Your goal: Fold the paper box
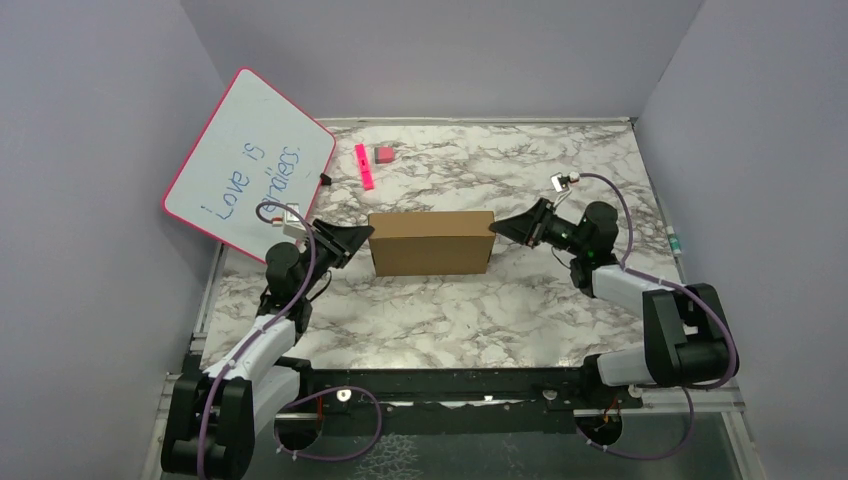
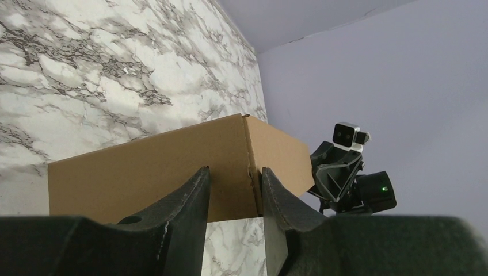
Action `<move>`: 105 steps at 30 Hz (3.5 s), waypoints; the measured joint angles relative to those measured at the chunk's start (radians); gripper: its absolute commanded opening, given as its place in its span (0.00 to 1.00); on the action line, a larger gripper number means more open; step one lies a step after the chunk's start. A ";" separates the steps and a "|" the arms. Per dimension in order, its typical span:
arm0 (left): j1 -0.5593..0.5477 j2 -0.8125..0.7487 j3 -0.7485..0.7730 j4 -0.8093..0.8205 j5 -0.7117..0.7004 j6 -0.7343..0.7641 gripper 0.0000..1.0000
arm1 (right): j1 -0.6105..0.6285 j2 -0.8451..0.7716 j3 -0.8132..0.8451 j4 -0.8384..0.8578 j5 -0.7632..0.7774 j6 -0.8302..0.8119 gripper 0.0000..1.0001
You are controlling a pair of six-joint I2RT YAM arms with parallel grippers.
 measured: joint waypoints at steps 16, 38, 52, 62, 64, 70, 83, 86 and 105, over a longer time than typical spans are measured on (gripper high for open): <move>0.000 -0.040 0.114 -0.234 -0.015 0.046 0.11 | -0.002 -0.051 0.181 -0.392 -0.018 -0.054 0.27; -0.054 -0.011 0.133 -0.198 -0.101 0.022 0.40 | -0.001 -0.061 0.387 -0.721 0.024 -0.247 0.50; -0.058 -0.081 0.541 -0.724 -0.219 0.542 0.83 | 0.140 -0.145 0.539 -0.917 0.072 -0.510 0.77; -0.058 -0.209 0.582 -0.853 -0.376 0.855 0.95 | 0.396 -0.076 0.745 -1.037 0.166 -0.818 0.91; -0.065 -0.237 0.557 -0.877 -0.432 0.864 0.95 | 0.438 -0.032 0.801 -1.076 0.193 -0.890 1.00; -0.131 -0.296 0.499 -0.935 -0.606 0.874 0.95 | 0.518 0.105 0.959 -1.240 0.276 -1.107 1.00; -0.177 -0.340 0.487 -0.945 -0.787 0.879 0.95 | 0.568 0.322 1.182 -1.510 0.358 -1.393 1.00; -0.178 -0.348 0.487 -0.945 -0.800 0.879 0.95 | 0.573 0.360 1.220 -1.553 0.358 -1.423 0.99; -0.179 -0.362 0.469 -0.943 -0.809 0.879 0.95 | 0.616 0.463 1.284 -1.643 0.444 -1.456 0.65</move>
